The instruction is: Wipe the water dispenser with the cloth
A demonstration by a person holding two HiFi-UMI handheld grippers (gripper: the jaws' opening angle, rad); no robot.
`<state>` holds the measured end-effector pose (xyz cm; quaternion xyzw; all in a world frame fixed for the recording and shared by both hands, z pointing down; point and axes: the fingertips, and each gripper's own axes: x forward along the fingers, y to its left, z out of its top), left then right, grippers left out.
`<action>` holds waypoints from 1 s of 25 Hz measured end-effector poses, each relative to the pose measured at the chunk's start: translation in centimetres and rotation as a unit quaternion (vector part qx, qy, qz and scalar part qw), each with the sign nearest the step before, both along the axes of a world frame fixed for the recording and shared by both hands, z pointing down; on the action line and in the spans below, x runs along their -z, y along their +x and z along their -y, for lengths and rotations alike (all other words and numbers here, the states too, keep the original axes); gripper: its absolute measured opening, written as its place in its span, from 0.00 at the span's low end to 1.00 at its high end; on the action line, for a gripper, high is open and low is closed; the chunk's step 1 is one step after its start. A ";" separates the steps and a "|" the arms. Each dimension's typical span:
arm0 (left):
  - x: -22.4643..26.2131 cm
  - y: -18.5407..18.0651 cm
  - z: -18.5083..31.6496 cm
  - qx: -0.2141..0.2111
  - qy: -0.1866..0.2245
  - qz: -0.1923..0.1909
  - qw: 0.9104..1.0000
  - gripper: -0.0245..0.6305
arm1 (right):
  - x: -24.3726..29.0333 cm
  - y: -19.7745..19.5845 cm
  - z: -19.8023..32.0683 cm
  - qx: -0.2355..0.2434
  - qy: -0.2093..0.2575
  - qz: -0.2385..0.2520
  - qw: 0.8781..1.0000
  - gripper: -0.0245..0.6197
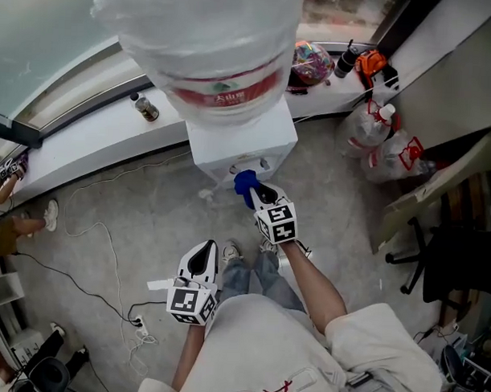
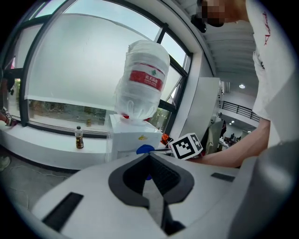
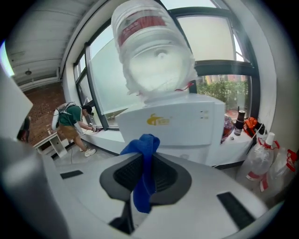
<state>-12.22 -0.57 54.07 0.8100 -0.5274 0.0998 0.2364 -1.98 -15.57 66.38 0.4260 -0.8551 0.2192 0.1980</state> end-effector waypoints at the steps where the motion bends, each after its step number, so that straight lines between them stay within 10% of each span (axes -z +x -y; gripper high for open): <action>1: -0.1 -0.6 -0.3 0.008 -0.002 0.000 1.000 0.06 | -0.3 -1.3 -0.2 0.011 -0.003 0.001 1.000 0.12; 13: -0.4 -9.2 -3.8 0.095 -0.019 0.020 0.995 0.06 | -2.9 -14.3 1.1 0.075 -0.023 0.025 0.997 0.12; 25: -1.1 -8.1 -2.5 0.073 -0.022 0.020 0.997 0.06 | -3.4 -9.3 3.5 0.016 -0.032 0.032 0.999 0.12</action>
